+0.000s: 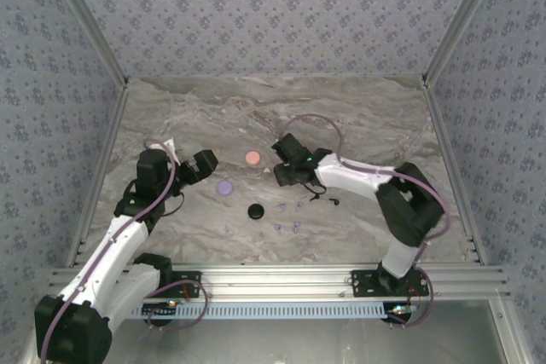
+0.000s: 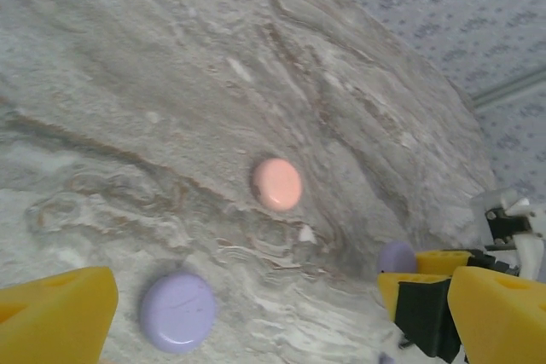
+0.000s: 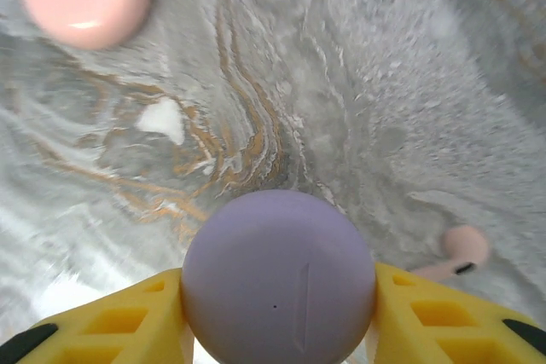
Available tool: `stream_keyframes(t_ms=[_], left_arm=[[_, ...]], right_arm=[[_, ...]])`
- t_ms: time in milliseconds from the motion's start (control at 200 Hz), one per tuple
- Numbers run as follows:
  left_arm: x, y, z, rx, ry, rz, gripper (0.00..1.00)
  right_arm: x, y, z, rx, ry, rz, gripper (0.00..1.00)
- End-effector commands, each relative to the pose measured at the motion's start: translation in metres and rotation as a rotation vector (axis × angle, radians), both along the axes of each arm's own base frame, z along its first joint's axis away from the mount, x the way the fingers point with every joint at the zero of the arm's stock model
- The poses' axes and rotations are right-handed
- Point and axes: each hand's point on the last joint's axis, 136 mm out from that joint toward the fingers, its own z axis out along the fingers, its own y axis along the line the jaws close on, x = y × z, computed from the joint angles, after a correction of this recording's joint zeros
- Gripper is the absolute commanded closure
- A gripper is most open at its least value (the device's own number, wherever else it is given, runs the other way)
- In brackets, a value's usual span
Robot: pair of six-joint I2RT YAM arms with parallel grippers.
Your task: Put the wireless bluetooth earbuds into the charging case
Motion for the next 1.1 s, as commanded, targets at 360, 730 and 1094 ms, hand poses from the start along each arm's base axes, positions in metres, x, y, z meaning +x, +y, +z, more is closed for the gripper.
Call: stream_keyframes(t_ms=[360,730,1094], left_arm=[[-0.028,-0.084,0.117,-0.176,-0.257,-0.604,0.21],[-0.048,-0.145,0.124,-0.219,-0.276,-0.784,0.3],[-0.052,-0.177,0.113,-0.217,-0.225,-0.851,0.41]], right_arm=[[-0.051,0.023,0.156,0.073,-0.7,0.651,0.5],[-0.069,0.025,0.186,-0.013,-0.835,0.794,0.5],[-0.072,0.029,0.196,-0.01,-0.867,0.802,0.49]])
